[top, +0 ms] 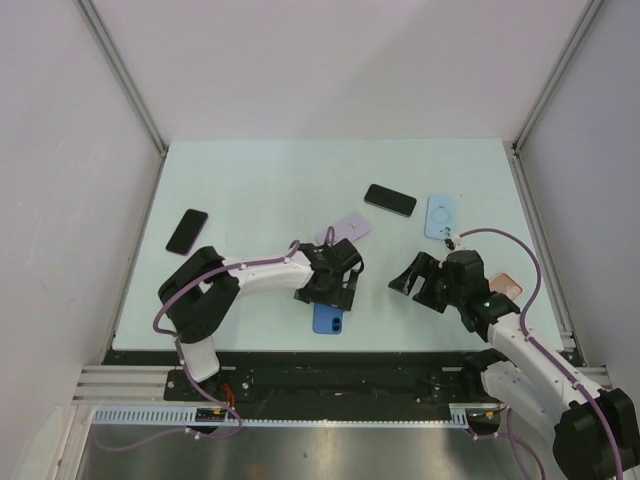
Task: Put the phone into the phone case
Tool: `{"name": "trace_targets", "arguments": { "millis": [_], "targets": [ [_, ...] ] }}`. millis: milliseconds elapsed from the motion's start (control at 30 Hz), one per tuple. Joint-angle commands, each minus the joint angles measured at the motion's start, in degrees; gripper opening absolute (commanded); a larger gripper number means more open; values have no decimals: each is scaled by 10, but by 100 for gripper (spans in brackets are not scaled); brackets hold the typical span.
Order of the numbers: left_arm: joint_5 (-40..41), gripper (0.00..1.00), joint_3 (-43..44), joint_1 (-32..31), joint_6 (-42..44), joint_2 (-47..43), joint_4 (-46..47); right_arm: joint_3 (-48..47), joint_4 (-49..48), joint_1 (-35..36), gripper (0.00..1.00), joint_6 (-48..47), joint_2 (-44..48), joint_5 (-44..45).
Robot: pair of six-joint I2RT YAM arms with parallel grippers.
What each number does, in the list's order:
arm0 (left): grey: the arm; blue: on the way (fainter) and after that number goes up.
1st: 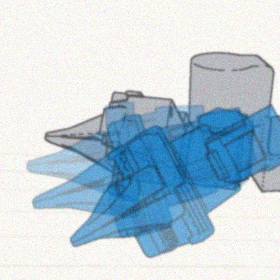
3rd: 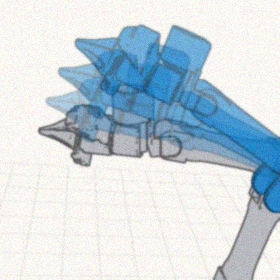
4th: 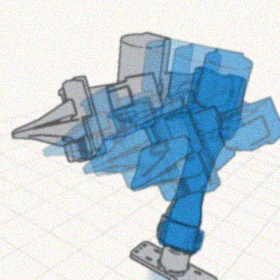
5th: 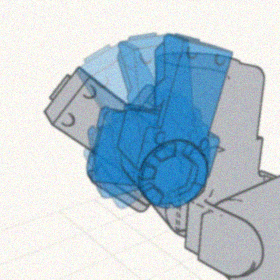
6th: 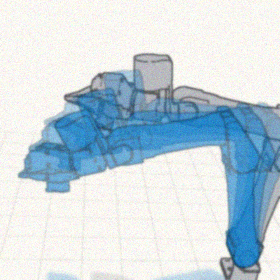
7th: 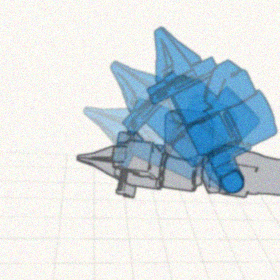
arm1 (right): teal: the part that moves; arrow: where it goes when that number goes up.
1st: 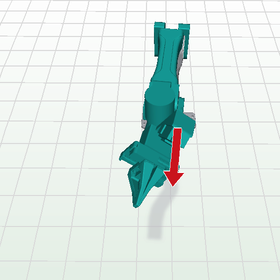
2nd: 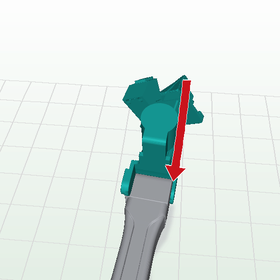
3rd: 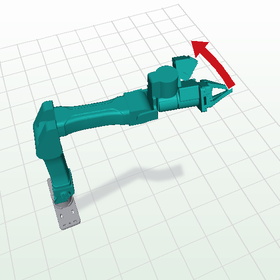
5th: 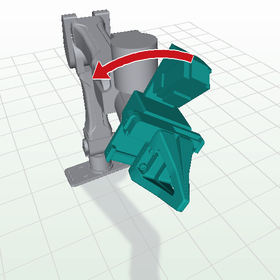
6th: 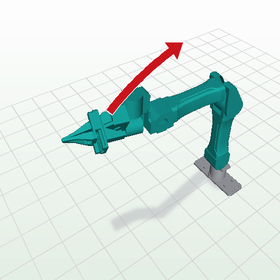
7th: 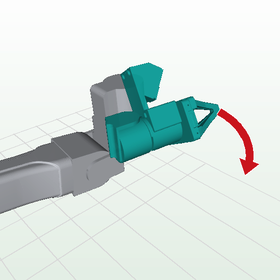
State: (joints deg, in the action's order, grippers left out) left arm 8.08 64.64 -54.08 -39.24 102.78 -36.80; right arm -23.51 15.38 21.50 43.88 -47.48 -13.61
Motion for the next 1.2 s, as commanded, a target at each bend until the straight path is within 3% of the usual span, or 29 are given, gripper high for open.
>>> {"name": "trace_targets", "arguments": {
  "millis": [0, 200, 333, 433, 600, 833, 1167],
  "targets": [
    [16, 100, 8, -15, -23, 14, 3, 3, -5, -5, 92, -15, 12, -12],
    [23, 92, -9, -19, -34, 16, -1, 6, -12, -8, 93, -13, 1, -20],
    [10, 74, -36, -19, -27, -13, 24, 21, -68, -8, 91, 13, -22, -47],
    [-32, 70, -62, -19, -14, -42, 65, 31, -124, -3, 89, 46, -54, -67],
    [-76, 67, -101, -19, -12, -77, 123, 33, -232, 31, 85, 85, -123, -72],
    [-103, 65, -110, -19, -4, -79, 142, 6, -334, 76, 82, 117, -296, -101],
    [-123, 64, -131, -19, 12, -94, 171, -23, -453, 104, 60, 147, -442, -162]
  ]
}}
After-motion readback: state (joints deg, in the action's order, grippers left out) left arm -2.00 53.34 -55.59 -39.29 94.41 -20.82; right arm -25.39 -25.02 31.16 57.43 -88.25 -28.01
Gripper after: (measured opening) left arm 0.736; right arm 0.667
